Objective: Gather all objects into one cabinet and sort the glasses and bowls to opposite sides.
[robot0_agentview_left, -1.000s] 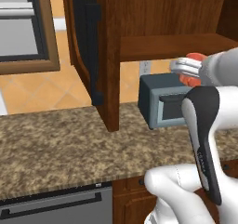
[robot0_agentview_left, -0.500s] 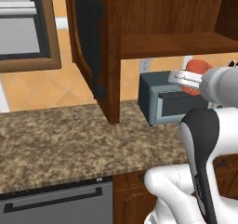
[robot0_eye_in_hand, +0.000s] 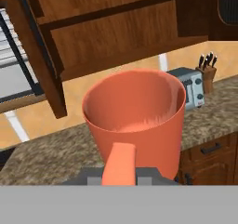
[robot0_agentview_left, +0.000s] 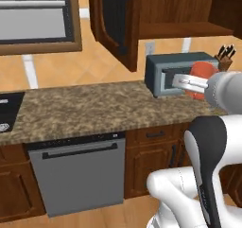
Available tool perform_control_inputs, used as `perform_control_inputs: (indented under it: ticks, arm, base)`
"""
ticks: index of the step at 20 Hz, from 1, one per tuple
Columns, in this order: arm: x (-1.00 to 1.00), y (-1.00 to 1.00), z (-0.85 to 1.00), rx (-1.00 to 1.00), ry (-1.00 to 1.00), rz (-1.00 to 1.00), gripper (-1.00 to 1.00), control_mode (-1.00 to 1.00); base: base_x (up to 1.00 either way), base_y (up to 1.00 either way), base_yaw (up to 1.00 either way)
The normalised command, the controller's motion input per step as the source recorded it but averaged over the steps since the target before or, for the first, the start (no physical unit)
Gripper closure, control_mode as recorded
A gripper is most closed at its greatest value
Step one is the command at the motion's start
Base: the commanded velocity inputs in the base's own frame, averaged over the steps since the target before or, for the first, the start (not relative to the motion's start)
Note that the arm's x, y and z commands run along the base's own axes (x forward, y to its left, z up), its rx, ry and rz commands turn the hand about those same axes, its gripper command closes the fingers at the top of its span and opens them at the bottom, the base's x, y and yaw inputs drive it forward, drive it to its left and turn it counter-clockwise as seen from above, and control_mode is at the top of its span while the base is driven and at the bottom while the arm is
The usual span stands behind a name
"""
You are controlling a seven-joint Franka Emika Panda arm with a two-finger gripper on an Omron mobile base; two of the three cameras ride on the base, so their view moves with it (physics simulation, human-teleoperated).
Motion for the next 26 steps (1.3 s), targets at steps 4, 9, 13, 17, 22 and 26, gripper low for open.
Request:
perform_control_inputs:
  ticks: [4,9,13,17,22,26]
  arm:
    - [0.00,0.00,0.00,0.00,0.00,0.00,1.00,1.00]
    - [0.00,0.00,0.00,0.00,0.00,0.00,1.00,1.00]
    - [0.00,0.00,0.00,0.00,0.00,0.00,1.00,1.00]
    - [0.00,0.00,0.00,0.00,0.00,0.00,1.00,1.00]
    - [0.00,0.00,0.00,0.00,0.00,0.00,1.00,1.00]
    - [0.00,0.00,0.00,0.00,0.00,0.00,1.00,1.00]
  base:
    - [-0.88,0.66,0.26]
    - [-0.51,0.76,0.43]
    - [-0.21,0.74,0.60]
    - [-0.06,0.74,0.61]
    - [0.00,0.82,0.65]
    - [0.00,0.91,0.66]
